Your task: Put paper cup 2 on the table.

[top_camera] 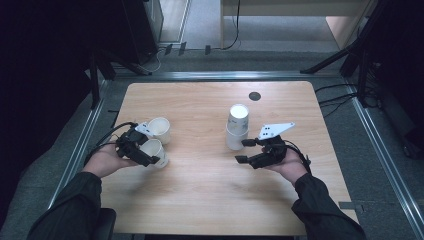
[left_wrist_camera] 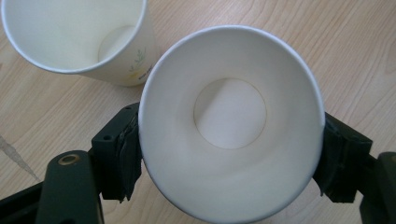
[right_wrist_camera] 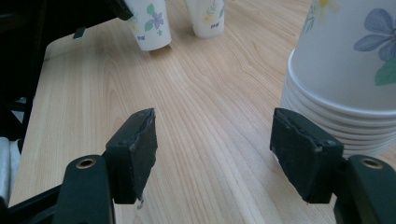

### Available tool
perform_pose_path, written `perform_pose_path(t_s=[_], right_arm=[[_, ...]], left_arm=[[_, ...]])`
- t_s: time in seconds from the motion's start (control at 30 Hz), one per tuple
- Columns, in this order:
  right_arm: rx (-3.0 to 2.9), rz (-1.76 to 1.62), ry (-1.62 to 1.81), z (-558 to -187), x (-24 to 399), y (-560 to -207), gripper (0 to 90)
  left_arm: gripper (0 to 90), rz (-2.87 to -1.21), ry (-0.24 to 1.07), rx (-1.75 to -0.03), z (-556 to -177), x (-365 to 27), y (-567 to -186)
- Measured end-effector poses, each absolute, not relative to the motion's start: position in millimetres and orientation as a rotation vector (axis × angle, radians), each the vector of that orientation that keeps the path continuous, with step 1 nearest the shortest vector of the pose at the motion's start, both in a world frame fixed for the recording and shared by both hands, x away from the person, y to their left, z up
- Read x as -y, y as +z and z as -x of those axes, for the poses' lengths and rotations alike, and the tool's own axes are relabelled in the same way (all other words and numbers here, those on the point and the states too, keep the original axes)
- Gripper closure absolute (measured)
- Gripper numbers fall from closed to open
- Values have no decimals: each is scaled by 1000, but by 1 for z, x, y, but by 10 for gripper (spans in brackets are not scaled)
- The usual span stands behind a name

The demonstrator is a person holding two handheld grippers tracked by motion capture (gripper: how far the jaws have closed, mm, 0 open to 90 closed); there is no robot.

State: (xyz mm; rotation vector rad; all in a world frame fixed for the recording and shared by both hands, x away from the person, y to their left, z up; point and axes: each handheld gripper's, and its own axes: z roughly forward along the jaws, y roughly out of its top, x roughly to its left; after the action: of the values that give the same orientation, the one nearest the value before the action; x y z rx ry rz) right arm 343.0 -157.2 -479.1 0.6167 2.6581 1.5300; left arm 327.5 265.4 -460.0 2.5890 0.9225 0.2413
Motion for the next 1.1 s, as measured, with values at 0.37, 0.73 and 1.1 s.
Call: perform_pose_path(t_s=[0.37,0.73,1.1], right_arm=[[-2655,-620,1534,-343,157,-479,326],[-2645,-629,1533,-344,158,-478,330],[-2646,-626,1535,-344,158,-478,332]], left_arm=[[213,-2634,262,-897,-328,-260,-466],[196,-2628,243,-906,-328,-260,-469],[135,-2609,222,-937,-330,-259,-471]])
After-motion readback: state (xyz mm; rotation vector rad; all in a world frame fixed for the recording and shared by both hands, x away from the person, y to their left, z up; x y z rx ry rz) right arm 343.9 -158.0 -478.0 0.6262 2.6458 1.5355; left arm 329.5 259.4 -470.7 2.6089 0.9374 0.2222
